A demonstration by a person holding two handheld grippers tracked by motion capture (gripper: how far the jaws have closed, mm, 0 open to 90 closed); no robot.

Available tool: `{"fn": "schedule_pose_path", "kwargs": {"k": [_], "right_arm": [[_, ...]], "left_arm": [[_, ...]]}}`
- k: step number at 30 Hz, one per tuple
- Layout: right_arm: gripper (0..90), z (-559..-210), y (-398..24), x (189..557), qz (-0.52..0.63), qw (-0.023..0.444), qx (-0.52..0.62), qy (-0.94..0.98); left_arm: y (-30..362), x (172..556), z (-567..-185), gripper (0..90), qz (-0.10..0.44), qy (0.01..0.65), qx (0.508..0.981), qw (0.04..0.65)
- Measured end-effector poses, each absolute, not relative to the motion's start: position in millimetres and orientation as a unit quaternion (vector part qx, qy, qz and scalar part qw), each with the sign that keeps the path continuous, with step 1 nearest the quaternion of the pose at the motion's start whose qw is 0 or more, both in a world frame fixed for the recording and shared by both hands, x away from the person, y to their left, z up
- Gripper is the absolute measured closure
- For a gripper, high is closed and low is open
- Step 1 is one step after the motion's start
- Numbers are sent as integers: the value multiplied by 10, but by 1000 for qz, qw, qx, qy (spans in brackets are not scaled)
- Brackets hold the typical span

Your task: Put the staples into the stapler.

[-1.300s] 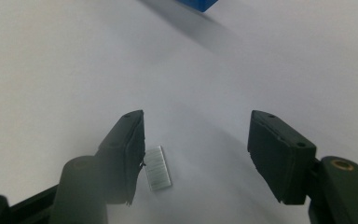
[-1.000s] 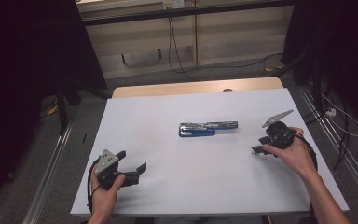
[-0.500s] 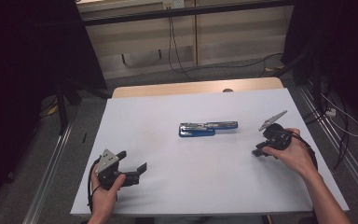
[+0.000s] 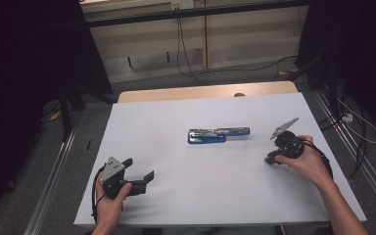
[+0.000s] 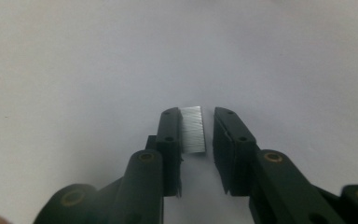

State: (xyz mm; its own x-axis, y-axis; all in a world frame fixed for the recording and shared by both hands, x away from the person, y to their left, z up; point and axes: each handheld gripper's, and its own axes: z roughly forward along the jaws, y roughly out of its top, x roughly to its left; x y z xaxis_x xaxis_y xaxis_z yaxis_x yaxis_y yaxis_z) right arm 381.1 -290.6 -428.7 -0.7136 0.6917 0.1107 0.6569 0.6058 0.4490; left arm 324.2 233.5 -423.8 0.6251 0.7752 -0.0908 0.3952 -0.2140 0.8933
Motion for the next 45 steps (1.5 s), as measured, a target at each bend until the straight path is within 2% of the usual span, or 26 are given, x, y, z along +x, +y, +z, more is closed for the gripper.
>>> {"fn": "schedule_pose_path", "kwargs": {"k": [6,21,45], "right_arm": [[787,-4285,-2898,3806,231,41,372,898],[790,-4279,-2905,3810,238,38,372,896],[790,-4182,-2916,3791,296,58,354,885]], "left_arm": [[2327,3246,-4239,44,192,386,756,492],[2318,3251,-4245,44,189,385,757,493],[2325,3256,-4240,43,189,386,757,492]]}}
